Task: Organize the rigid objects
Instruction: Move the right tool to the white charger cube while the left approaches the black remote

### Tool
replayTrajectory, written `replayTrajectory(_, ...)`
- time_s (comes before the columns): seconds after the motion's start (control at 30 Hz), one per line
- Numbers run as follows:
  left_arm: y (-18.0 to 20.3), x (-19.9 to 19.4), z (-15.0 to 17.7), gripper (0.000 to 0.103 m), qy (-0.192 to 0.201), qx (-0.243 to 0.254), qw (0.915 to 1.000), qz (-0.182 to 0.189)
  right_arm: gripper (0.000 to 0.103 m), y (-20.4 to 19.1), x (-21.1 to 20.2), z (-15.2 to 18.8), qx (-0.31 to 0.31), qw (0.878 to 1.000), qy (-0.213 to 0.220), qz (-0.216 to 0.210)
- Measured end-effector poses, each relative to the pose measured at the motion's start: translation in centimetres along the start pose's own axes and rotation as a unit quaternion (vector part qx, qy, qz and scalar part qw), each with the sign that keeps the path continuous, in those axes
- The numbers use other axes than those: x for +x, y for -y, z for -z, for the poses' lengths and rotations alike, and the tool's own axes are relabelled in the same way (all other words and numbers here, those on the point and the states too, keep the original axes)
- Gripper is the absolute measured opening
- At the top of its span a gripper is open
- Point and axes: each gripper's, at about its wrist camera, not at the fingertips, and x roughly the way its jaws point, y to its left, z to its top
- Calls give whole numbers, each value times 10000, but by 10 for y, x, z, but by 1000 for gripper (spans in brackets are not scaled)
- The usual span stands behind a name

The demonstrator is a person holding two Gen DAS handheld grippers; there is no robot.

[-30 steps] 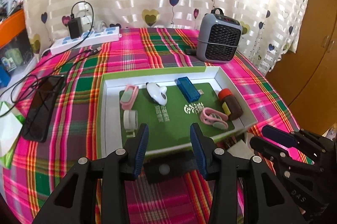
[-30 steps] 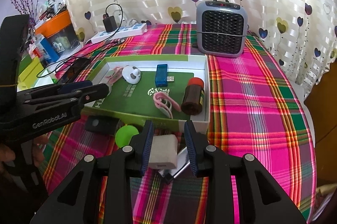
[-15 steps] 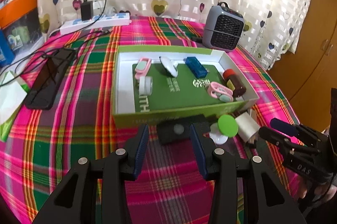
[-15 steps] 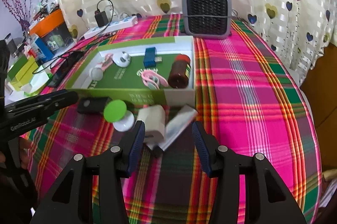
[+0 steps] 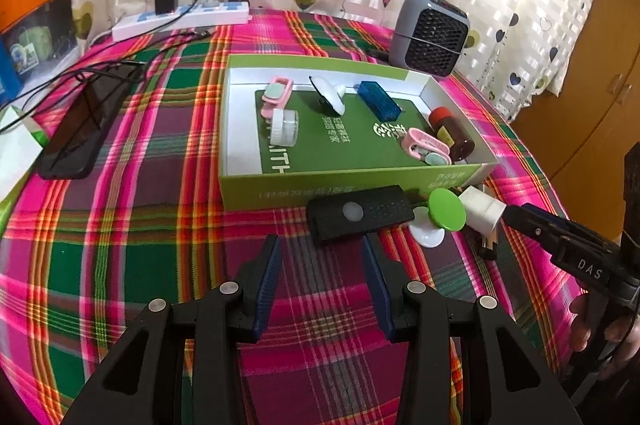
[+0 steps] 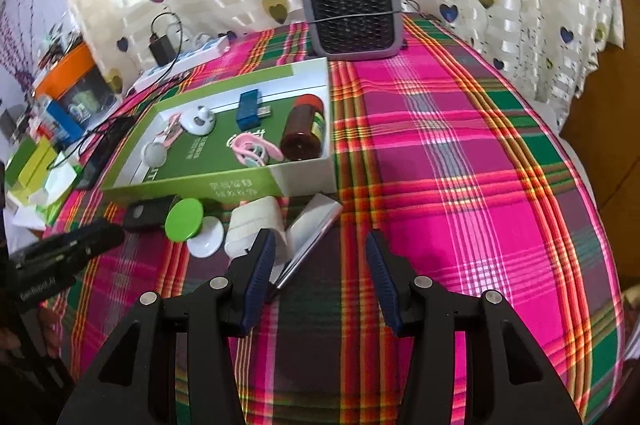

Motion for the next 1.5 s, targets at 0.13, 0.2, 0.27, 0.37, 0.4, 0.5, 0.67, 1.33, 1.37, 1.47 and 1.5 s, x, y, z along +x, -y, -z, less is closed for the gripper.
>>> replayTrajectory(0.13,3,5,-1,40,-47,67,10000,45,48,1,-1,0,25,10000,12,-9)
replayTrajectory(0.2,3,8,-3,40,-57,80,9999,56,48,-1,-3,0,-43,10000,53,-66)
replayTrajectory(0.27,3,11,-4,40,-85,60,9999,77,48,-5,-5,0,-186,9997,107,-105)
replayTrajectory(0.37,2,17,-6,40,-126,30,9998,128,48,-14,-7,1,-448,9987,200,-166)
replayTrajectory(0.4,2,18,-6,40,-132,38,9998,137,48,-16,-7,1,-503,9983,213,-210)
replayTrajectory(0.5,2,20,-7,40,-145,34,9997,199,48,-24,-4,1,-685,9968,186,-379)
replayTrajectory(0.67,5,21,-8,40,-172,80,9995,269,48,-33,5,-1,-944,9947,72,-405)
replayTrajectory(1.33,18,11,-13,40,-56,758,9967,276,48,-44,23,-2,-1705,9851,-205,-55)
replayTrajectory(1.37,18,11,-17,40,-34,806,9964,245,48,-44,23,-2,-1722,9848,-201,-56)
replayTrajectory(1.47,21,14,-23,40,-16,1025,9944,264,48,-44,24,-2,-1729,9847,-194,-102)
replayTrajectory(1.5,22,16,-24,40,-24,1101,9934,312,48,-44,24,-3,-1718,9849,-197,-117)
